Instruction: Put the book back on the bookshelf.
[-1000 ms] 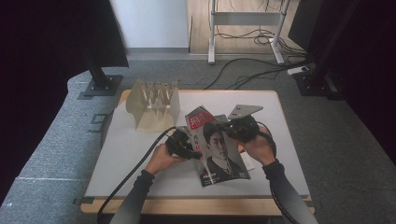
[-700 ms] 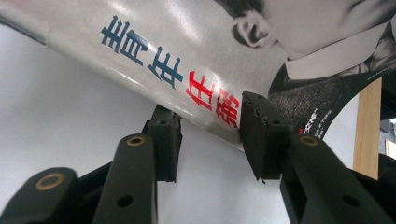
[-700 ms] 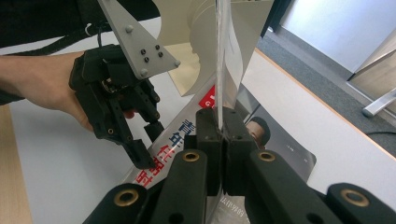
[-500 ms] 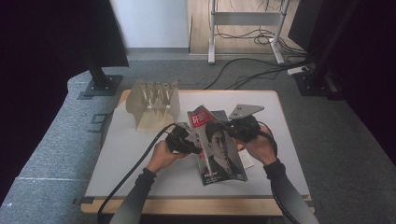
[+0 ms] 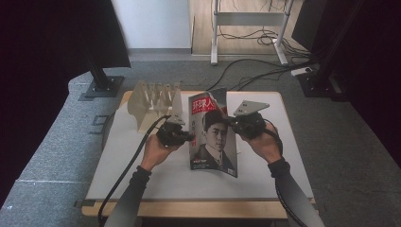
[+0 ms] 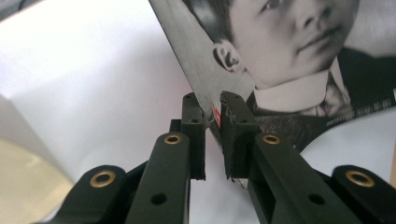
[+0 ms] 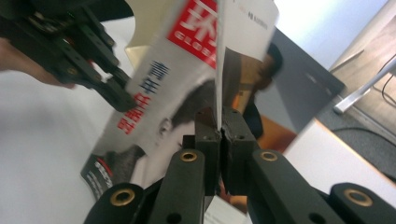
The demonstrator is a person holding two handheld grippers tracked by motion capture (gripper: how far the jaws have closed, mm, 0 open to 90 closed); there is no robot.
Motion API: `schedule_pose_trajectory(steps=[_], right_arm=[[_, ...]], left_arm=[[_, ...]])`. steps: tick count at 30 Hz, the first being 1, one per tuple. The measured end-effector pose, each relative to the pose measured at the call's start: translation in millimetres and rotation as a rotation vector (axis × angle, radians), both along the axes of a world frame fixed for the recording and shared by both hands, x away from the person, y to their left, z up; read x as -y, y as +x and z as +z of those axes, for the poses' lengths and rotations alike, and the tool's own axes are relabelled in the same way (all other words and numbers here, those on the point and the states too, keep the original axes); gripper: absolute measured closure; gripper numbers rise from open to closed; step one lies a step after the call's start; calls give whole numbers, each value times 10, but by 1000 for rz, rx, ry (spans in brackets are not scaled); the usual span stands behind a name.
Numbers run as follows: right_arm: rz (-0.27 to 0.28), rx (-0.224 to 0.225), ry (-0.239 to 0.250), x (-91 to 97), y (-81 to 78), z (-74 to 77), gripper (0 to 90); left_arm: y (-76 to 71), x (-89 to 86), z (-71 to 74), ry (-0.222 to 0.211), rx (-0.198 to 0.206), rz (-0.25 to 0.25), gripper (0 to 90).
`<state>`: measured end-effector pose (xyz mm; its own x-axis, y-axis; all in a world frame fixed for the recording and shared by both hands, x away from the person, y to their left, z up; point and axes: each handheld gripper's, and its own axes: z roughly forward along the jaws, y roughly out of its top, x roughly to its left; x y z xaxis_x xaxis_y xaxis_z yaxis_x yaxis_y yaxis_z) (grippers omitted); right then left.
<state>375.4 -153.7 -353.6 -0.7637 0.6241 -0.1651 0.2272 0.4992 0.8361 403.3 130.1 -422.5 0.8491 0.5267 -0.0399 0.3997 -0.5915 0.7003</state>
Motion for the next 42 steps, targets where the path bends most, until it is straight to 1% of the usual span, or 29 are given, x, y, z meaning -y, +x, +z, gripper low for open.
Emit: schedule_pose_trajectory(steps=[2,3,4,5,7,9,12,13,16,20,22,24,26,28,30,31,32,33,34,36,37,38,41,42], right_arm=[[-4,-11,12,24,-1,-41,855],[-8,-13,10,39,-7,-52,854],[-11,-18,10,62,-19,-60,853],[-13,-24,23,109,-35,-64,851],[-14,-27,29,132,-40,-63,851],[-14,-39,46,195,-53,-67,849],[-20,-42,43,250,-72,-90,848],[-22,-50,51,290,-80,-106,848],[-28,-52,54,325,-86,-118,847],[-28,-62,70,409,-98,-140,842],[-18,-69,85,451,-106,-150,830],[-7,-71,90,476,-121,-159,807],[1,-74,98,494,-139,-170,814],[5,-70,100,502,-156,-180,850],[-8,-44,83,477,-172,-180,862],[-11,-33,69,463,-171,-176,863],[-19,-19,62,435,-162,-171,863],[-23,-9,56,416,-149,-167,863],[-23,-11,56,403,-137,-165,863],[-16,-16,52,364,-110,-167,863],[-11,-19,49,347,-104,-167,863],[-15,-13,46,334,-104,-167,863],[-8,-18,52,338,-112,-168,861],[-6,-20,54,346,-120,-172,860]], left_arm=[[-41,-7,27,5,-3,-6,817],[-67,-4,47,15,-4,-15,819],[-84,-4,59,20,-3,-21,824],[-109,-2,75,23,-5,-24,832],[-157,-3,108,31,-10,-37,836],[-200,-9,131,30,-18,-46,845],[-258,-19,160,38,-29,-62,857],[-279,-22,168,40,-30,-67,863],[-352,-30,189,46,-30,-86,868],[-444,-32,212,64,-15,-130,875],[-487,-21,222,72,-13,-145,876],[-517,-11,239,91,-13,-164,875],[-551,17,252,115,3,-172,875],[-570,40,262,138,31,-178,875],[-571,42,267,174,103,-171,878],[-549,28,269,182,142,-165,878],[-517,4,274,180,161,-161,879],[-488,-12,273,174,152,-155,878],[-436,-43,264,169,137,-156,878],[-388,-73,231,170,125,-156,877],[-380,-87,223,156,127,-160,875],[-379,-91,220,151,127,-159,873],[-407,-70,222,156,141,-169,851],[-418,-59,226,148,149,-174,841]])
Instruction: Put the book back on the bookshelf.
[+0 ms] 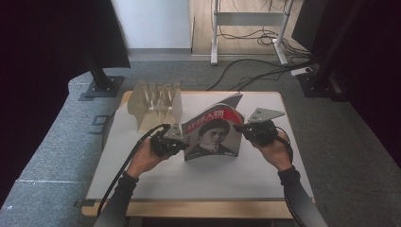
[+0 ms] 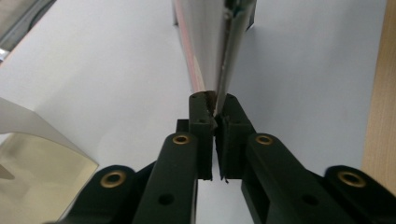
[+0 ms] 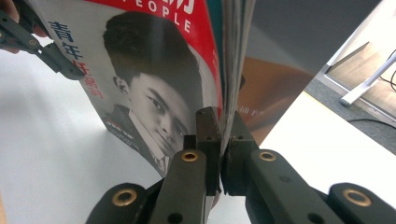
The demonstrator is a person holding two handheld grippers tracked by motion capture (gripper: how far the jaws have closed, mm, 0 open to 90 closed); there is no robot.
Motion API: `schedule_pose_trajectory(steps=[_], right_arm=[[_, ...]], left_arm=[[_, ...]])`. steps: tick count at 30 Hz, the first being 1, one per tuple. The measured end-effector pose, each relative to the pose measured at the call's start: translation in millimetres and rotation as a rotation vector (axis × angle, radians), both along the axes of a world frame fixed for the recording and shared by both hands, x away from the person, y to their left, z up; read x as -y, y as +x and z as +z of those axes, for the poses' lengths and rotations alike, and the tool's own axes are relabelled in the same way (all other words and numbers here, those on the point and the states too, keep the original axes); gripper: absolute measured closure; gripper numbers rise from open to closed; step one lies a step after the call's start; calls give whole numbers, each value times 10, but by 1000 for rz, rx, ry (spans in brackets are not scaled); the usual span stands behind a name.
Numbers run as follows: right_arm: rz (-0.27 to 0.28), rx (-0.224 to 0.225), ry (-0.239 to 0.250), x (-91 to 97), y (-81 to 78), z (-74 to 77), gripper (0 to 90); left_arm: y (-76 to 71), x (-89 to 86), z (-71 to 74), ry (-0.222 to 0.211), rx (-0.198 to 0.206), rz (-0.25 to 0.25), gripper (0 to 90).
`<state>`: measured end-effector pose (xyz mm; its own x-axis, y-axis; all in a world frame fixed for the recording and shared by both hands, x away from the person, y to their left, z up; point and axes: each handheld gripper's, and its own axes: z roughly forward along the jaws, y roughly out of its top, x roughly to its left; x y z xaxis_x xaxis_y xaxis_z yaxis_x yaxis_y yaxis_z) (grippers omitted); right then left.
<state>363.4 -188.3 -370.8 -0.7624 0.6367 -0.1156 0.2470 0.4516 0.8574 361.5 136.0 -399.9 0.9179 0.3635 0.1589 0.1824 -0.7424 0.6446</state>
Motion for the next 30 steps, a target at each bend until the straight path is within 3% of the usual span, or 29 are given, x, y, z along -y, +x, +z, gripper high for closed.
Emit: schedule_pose_trajectory(steps=[2,6,9,16,22,30], right_arm=[[11,-3,8,18,-15,-7,859],[14,-3,6,27,-19,-8,857],[16,-8,7,35,-10,-10,856],[17,-11,12,39,-10,-14,851],[20,-15,16,53,-8,-20,844],[14,-12,19,79,10,-50,808]], left_arm=[[-5,4,44,-45,9,-7,767],[4,34,141,-37,17,-14,759],[4,55,228,-63,15,-6,747],[29,137,428,-68,26,2,746],[71,231,575,-98,28,27,733],[100,250,592,-110,53,65,848]])
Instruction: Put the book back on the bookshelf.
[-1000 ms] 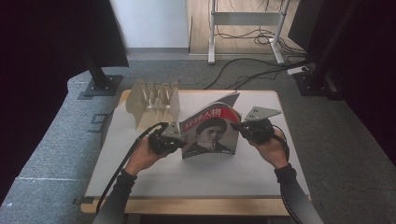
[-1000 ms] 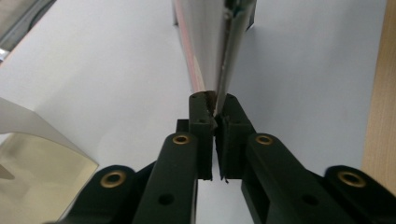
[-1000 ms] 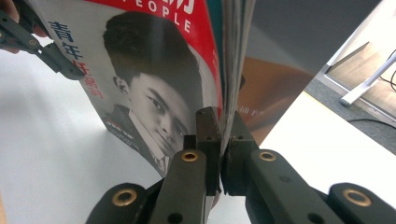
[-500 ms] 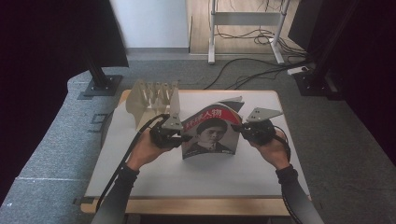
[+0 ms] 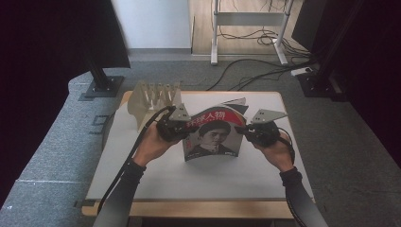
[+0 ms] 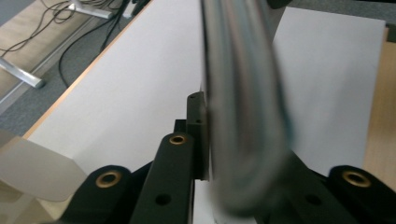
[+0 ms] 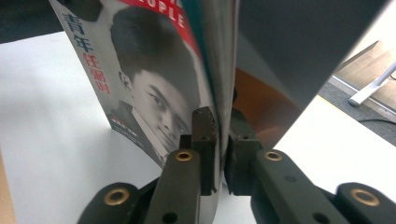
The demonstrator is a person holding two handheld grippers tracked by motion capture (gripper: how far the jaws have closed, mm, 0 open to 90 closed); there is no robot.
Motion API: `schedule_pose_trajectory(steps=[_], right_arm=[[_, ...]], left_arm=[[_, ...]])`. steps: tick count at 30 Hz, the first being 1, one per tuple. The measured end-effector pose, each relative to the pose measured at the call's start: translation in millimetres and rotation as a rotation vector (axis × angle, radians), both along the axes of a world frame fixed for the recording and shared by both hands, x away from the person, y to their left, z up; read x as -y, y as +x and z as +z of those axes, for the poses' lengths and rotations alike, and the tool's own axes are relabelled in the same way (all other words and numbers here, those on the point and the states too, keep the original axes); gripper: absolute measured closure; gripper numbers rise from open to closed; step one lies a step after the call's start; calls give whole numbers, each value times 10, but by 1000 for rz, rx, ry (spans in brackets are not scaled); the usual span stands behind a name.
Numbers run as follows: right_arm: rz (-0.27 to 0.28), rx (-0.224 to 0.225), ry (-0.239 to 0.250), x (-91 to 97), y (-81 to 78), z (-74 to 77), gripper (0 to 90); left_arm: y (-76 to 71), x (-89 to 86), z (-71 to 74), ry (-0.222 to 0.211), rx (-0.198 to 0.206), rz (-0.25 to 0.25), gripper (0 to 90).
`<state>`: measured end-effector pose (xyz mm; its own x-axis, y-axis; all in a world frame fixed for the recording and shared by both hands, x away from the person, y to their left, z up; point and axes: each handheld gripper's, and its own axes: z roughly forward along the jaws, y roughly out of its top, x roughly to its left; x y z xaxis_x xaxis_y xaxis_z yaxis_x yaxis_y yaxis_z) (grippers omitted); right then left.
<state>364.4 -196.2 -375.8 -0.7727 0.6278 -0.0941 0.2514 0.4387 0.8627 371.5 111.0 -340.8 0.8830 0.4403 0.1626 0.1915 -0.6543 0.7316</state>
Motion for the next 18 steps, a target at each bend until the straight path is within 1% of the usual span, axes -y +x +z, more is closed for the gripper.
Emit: schedule_pose_trajectory(steps=[4,5,7,8,11,13,14,16,18], right_arm=[[-23,-3,-8,66,0,-64,764],[-24,-5,-9,86,-1,-80,743],[-44,-9,-9,152,-12,-132,694],[-50,-14,-3,184,-16,-159,671],[-69,-27,4,260,-30,-241,598],[-82,-43,9,310,-43,-314,556],[-88,-44,12,328,-48,-350,536],[-103,-55,17,357,-61,-421,486],[-108,-72,17,382,-68,-498,447]], left_arm=[[19,-22,-4,-15,-13,-3,860],[19,-29,-5,-18,-6,-3,861],[27,-45,-6,-21,5,9,864],[35,-53,-7,-27,2,10,865],[81,-93,1,-46,-26,9,866],[93,-113,14,-57,-30,13,867],[94,-125,24,-63,-30,15,867],[93,-148,45,-66,-31,18,867],[90,-179,67,-71,-39,23,868]])
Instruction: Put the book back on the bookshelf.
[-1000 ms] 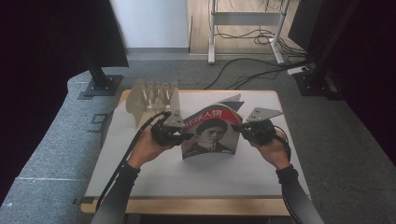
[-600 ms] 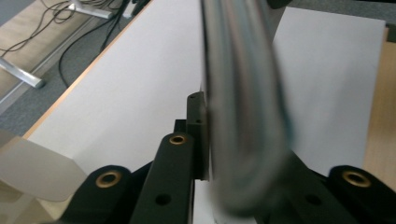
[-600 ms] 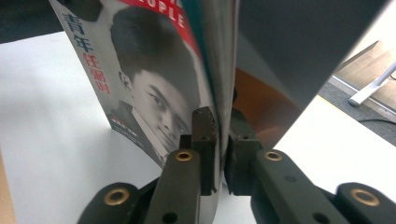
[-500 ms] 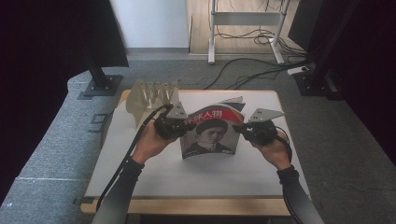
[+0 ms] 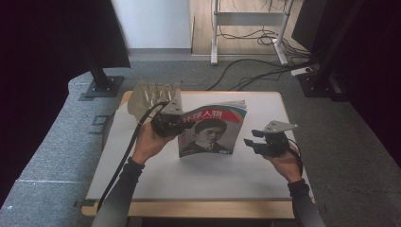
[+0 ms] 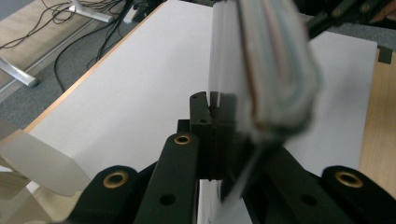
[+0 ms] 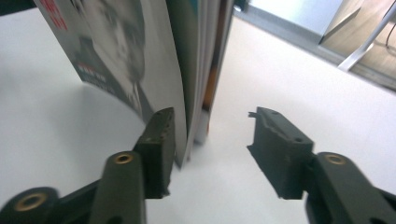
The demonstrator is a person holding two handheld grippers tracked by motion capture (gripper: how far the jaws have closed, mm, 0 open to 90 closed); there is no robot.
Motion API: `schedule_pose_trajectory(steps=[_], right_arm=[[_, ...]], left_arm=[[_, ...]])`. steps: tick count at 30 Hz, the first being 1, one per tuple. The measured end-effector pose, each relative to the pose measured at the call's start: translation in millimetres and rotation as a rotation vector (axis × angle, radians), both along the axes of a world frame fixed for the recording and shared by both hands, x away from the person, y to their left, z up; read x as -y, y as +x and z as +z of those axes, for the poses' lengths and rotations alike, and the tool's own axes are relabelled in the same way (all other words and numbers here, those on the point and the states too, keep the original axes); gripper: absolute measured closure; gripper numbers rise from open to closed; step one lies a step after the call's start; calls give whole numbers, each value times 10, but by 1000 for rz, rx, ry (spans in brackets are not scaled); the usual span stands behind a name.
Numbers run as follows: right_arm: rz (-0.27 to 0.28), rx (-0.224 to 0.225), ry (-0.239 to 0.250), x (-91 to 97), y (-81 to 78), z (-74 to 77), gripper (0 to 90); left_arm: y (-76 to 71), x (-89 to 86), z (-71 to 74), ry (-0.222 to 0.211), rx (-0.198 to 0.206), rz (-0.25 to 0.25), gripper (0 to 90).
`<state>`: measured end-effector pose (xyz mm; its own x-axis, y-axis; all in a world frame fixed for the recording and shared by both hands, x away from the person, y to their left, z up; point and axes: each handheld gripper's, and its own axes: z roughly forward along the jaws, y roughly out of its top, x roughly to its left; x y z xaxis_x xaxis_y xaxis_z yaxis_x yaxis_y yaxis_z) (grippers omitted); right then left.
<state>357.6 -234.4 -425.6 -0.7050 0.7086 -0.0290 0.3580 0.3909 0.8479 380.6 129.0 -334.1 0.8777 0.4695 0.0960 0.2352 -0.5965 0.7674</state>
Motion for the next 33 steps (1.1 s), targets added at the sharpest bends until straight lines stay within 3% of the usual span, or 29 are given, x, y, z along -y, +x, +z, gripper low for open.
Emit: schedule_pose_trajectory(steps=[11,20,33], right_arm=[[-33,-42,-4,84,-48,-418,332],[-98,-63,-14,159,-96,-681,249],[-107,-126,-48,142,-113,-974,146]], left_arm=[[-50,-190,114,-4,-16,42,869],[-92,-407,183,-9,-19,103,870],[-156,-743,280,-33,-28,189,870]])
